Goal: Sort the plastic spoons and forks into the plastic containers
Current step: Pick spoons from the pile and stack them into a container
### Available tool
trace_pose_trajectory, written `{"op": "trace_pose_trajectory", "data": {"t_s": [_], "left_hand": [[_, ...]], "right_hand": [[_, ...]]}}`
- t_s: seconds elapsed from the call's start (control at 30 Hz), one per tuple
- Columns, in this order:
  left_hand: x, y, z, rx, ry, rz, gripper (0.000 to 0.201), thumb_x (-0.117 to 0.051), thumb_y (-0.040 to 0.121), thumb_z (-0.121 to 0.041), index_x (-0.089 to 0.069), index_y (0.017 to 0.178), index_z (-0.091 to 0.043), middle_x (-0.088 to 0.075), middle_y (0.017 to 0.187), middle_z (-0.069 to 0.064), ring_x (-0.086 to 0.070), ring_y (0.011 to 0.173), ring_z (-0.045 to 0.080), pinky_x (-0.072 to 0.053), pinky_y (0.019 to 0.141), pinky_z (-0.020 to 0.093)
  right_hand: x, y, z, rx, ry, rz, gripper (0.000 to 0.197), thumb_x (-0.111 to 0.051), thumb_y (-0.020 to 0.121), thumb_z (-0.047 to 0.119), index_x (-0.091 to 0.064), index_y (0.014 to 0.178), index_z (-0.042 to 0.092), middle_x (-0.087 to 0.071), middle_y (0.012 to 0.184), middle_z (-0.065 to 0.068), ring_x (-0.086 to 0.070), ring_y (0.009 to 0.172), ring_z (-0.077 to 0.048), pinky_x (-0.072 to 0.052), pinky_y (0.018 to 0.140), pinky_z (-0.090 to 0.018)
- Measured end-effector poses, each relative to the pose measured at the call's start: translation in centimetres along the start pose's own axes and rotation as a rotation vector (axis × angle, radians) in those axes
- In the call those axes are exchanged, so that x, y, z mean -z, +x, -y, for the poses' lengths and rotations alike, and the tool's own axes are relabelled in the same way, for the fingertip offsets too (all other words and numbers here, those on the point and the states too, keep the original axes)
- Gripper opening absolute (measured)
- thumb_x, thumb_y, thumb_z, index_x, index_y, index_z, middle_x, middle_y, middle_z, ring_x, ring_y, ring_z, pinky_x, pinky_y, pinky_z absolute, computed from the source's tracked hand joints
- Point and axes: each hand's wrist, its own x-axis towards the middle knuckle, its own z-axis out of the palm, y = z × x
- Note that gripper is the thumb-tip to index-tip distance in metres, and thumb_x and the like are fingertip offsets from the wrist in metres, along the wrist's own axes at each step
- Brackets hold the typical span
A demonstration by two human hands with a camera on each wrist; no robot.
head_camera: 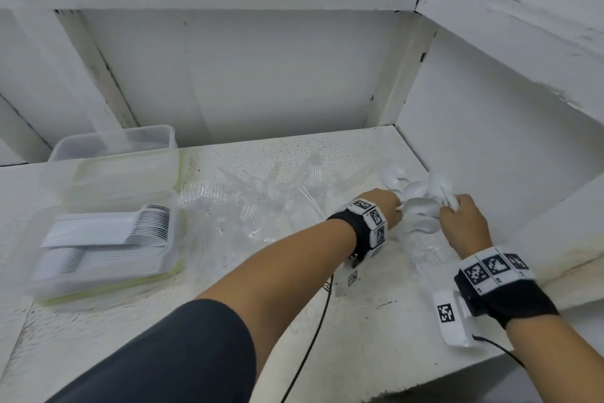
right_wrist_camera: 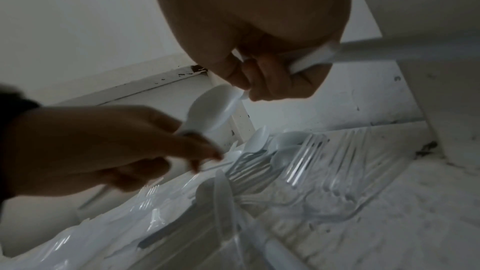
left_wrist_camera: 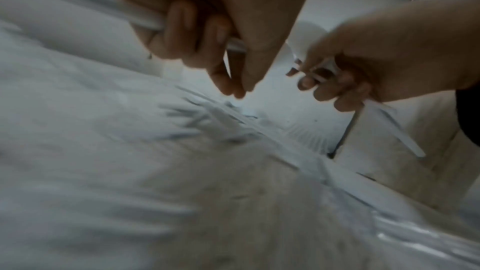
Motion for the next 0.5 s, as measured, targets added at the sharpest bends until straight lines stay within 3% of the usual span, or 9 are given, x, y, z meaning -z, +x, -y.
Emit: {"op": "trace_pose_trajectory", "data": {"t_s": [0.07, 0.1, 0.27, 0.37, 0.43, 0.5], "left_hand": [[-0.9, 0.4, -1.7, -0.016, -0.061, -0.017, 0.03, -0.048, 0.094, -0.022, -0.041, 0.065, -0.02, -0.042, 0.067, 0.002, -0.055, 0.082, 0.028, -0.043, 0.071, 0.032], [-1.4, 0.8, -2.2, -0.017, -0.079, -0.026, 0.035, -0.05, 0.093, -0.021, -0.033, 0.061, -0.021, -0.041, 0.065, 0.002, -0.055, 0.08, 0.028, -0.043, 0.071, 0.032], [-3.2, 1.6, -2.3, 0.009, 0.06, 0.075, 0.026, -0.058, 0.087, -0.018, -0.04, 0.068, -0.015, -0.037, 0.064, -0.002, -0.049, 0.067, 0.021, -0.037, 0.061, 0.026], [-3.2, 1.3, -1.7, -0.035, 0.123, 0.07, 0.036, -0.057, 0.087, -0.013, -0.031, 0.064, -0.017, -0.034, 0.064, -0.001, -0.044, 0.064, 0.018, -0.033, 0.053, 0.023], [-2.5, 0.8, -1.3, -0.017, 0.086, 0.07, 0.039, -0.054, 0.089, -0.01, -0.028, 0.061, -0.019, -0.033, 0.063, -0.001, -0.044, 0.069, 0.019, -0.036, 0.058, 0.025], [-1.4, 0.4, -0.8, 0.048, -0.033, 0.075, 0.036, -0.049, 0.091, -0.009, -0.032, 0.06, -0.015, -0.036, 0.062, 0.0, -0.045, 0.068, 0.021, -0.033, 0.051, 0.024]], "right_hand": [[0.3, -0.1, 0.1, 0.012, -0.014, -0.03, 0.027, -0.038, 0.092, 0.01, -0.046, 0.117, 0.005, -0.05, 0.097, -0.013, -0.048, 0.086, -0.028, -0.038, 0.075, -0.034], [0.4, -0.1, 0.1, 0.009, -0.017, -0.052, 0.028, -0.038, 0.092, 0.01, -0.046, 0.118, 0.005, -0.05, 0.098, -0.013, -0.047, 0.087, -0.028, -0.038, 0.076, -0.035], [0.3, -0.3, -0.4, -0.017, -0.012, -0.08, 0.027, -0.038, 0.092, 0.009, -0.047, 0.117, 0.004, -0.051, 0.094, -0.014, -0.049, 0.086, -0.03, -0.038, 0.075, -0.036], [0.0, -0.3, -0.6, -0.01, -0.024, -0.069, 0.025, -0.039, 0.092, 0.011, -0.048, 0.115, 0.006, -0.052, 0.093, -0.014, -0.051, 0.086, -0.031, -0.042, 0.079, -0.041], [-0.1, -0.1, -0.6, -0.006, -0.015, -0.065, 0.023, -0.04, 0.092, 0.012, -0.048, 0.113, 0.008, -0.053, 0.09, -0.012, -0.051, 0.084, -0.031, -0.043, 0.077, -0.04], [-0.1, 0.3, -0.6, 0.002, -0.01, -0.049, 0.019, -0.04, 0.092, 0.013, -0.048, 0.11, 0.01, -0.052, 0.082, -0.008, -0.051, 0.08, -0.03, -0.042, 0.072, -0.037]]}}
